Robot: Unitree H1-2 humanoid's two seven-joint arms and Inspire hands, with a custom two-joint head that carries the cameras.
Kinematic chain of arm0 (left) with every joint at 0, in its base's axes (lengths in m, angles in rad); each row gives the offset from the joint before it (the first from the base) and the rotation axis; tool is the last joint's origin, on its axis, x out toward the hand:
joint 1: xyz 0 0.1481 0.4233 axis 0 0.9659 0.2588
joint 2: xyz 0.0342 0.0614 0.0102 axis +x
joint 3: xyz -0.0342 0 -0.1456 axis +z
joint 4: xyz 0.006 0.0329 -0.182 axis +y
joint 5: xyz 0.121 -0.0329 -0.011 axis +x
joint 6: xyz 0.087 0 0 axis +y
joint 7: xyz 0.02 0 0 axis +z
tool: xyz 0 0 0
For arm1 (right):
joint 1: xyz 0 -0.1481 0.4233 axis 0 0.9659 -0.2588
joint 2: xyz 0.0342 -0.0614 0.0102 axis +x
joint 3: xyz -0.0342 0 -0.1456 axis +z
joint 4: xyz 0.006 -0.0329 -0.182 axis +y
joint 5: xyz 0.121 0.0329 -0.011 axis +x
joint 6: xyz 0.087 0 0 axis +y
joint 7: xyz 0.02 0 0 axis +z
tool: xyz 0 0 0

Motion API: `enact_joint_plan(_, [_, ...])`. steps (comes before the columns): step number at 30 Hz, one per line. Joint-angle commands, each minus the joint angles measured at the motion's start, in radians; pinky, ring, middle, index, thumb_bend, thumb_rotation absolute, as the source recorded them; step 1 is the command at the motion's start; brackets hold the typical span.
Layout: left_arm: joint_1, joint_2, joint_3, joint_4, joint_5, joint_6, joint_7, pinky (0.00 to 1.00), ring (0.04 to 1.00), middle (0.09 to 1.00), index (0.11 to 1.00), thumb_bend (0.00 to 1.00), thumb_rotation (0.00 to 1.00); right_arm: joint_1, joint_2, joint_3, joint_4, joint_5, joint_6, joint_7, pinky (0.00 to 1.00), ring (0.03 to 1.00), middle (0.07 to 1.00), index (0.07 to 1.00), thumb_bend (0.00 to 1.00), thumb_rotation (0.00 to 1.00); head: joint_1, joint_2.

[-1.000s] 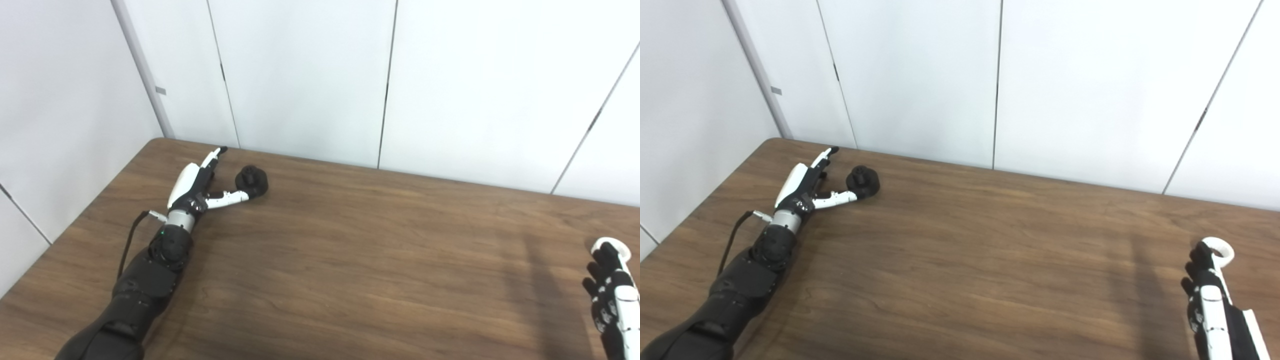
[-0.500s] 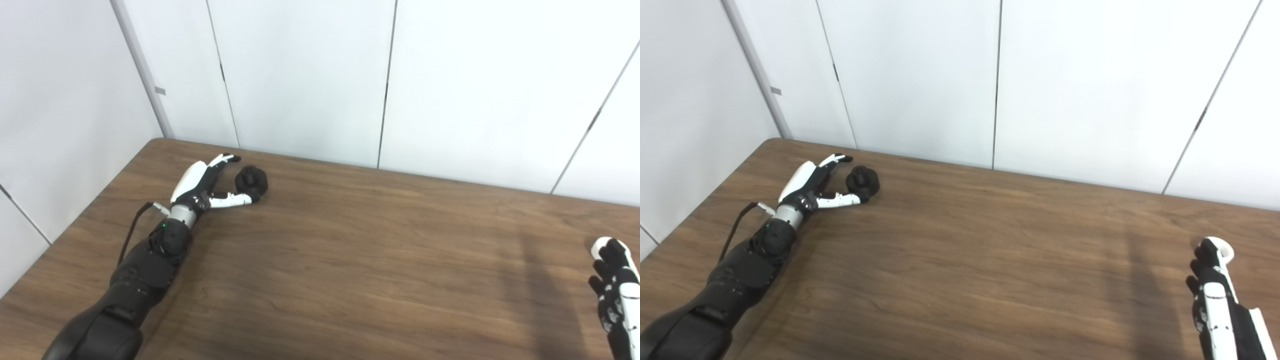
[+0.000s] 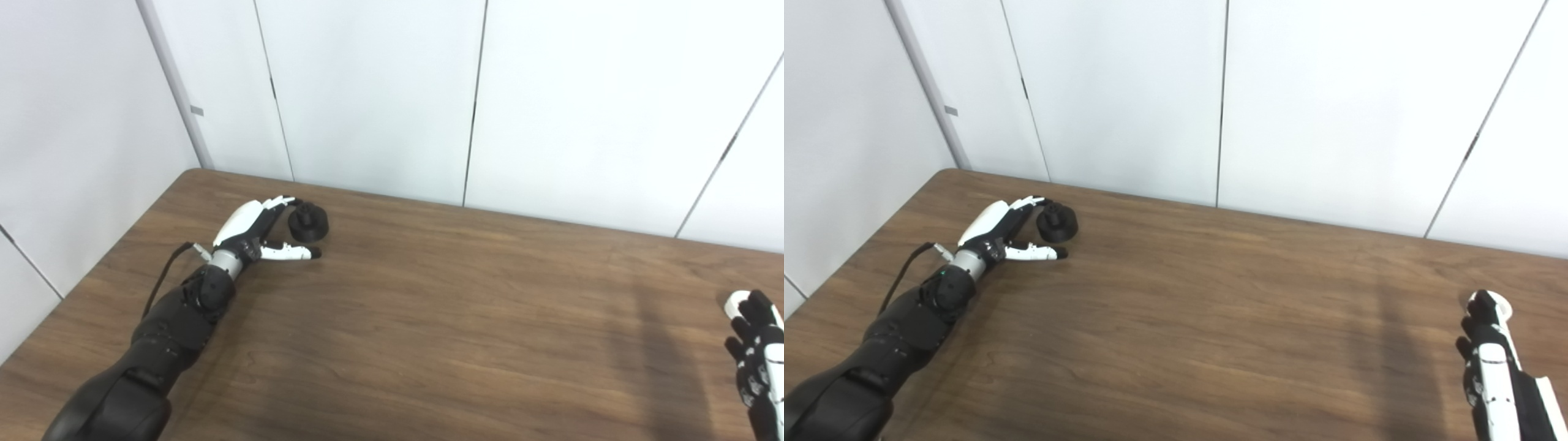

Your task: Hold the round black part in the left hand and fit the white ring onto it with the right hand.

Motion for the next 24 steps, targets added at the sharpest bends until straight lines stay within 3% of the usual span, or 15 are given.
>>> enact_joint_plan(1, [-0.033,0.033,-0.012,0.023,0.016,0.007,-0.017,1.00,1.000,0.965,0.894,1.00,0.45,-0.009,0.004,-0.008,-0.053,0.006,-0.008,-0.010,1.00,1.000,1.000,1.000,0.03,1.00,-0.002,0.004])
enact_joint_plan(6, [-0.054,0.037,-0.030,0.053,0.026,-0.006,-0.014,1.00,1.000,0.963,0.887,1.00,0.42,0.001,0.002,-0.009,-0.061,0.004,-0.008,-0.008,1.00,1.000,1.000,1.000,0.04,1.00,-0.003,0.006])
enact_joint_plan(10, [-0.069,0.039,-0.045,0.068,0.042,-0.004,-0.013,1.00,1.000,0.962,0.893,1.00,0.45,0.006,0.002,-0.008,-0.062,0.001,-0.015,-0.008,1.00,1.000,1.000,1.000,0.05,1.00,-0.005,0.005])
enact_joint_plan(17, [-0.081,0.038,-0.055,0.083,0.046,-0.020,-0.014,1.00,0.991,0.951,0.881,1.00,0.43,0.015,0.006,0.000,-0.092,-0.007,0.003,-0.008,1.00,1.000,1.000,1.000,0.01,1.00,-0.009,-0.004])
enact_joint_plan(24, [-0.101,0.039,-0.074,0.096,0.053,0.005,-0.030,1.00,0.988,0.946,0.871,1.00,0.43,0.043,-0.002,-0.001,-0.152,0.006,0.031,-0.003,1.00,1.000,1.000,1.000,0.00,1.00,-0.018,0.015])
